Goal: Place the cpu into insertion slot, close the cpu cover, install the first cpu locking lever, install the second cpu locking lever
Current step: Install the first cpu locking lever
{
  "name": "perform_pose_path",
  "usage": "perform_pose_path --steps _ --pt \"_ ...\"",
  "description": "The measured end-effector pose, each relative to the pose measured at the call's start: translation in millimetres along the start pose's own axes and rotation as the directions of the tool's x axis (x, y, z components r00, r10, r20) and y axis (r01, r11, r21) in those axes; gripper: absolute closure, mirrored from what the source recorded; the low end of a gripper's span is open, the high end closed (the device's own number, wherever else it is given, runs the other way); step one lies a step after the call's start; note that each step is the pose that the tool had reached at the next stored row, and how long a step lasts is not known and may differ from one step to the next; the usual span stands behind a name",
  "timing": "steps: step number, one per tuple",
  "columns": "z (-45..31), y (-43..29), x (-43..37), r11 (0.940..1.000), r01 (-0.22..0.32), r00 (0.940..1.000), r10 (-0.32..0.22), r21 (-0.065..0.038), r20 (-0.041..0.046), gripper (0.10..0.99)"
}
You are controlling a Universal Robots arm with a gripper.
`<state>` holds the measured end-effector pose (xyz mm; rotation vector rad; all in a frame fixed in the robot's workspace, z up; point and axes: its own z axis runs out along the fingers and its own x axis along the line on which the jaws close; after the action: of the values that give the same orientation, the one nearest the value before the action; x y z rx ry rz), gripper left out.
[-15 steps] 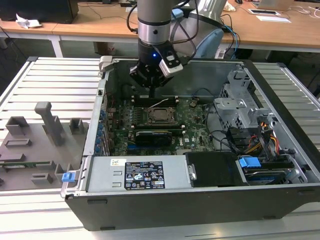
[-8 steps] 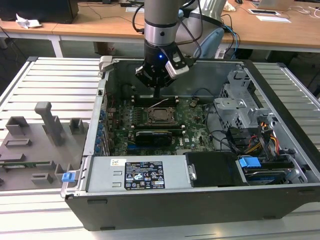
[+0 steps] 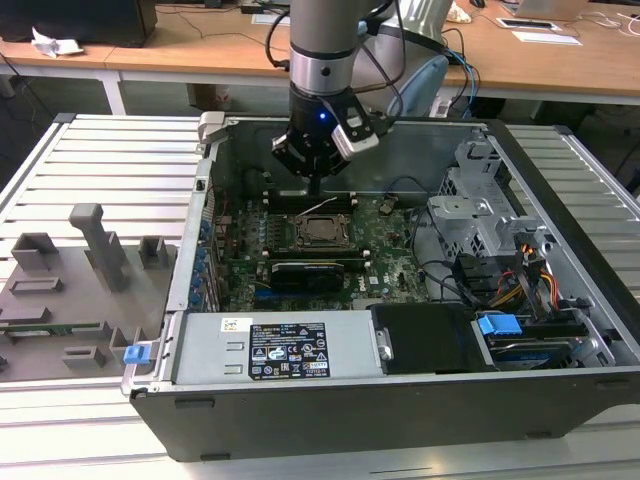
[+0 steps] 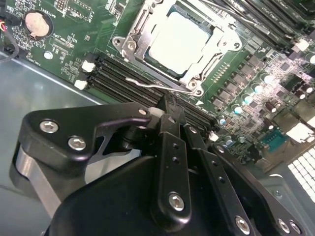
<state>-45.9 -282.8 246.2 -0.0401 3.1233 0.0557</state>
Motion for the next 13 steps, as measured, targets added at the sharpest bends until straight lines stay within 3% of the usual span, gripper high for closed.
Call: perform_pose_path --steps 13 --pt "11.0 2.0 -10.1 0.9998 0.022 0.9998 -0.022 -0.003 -0.0006 0.980"
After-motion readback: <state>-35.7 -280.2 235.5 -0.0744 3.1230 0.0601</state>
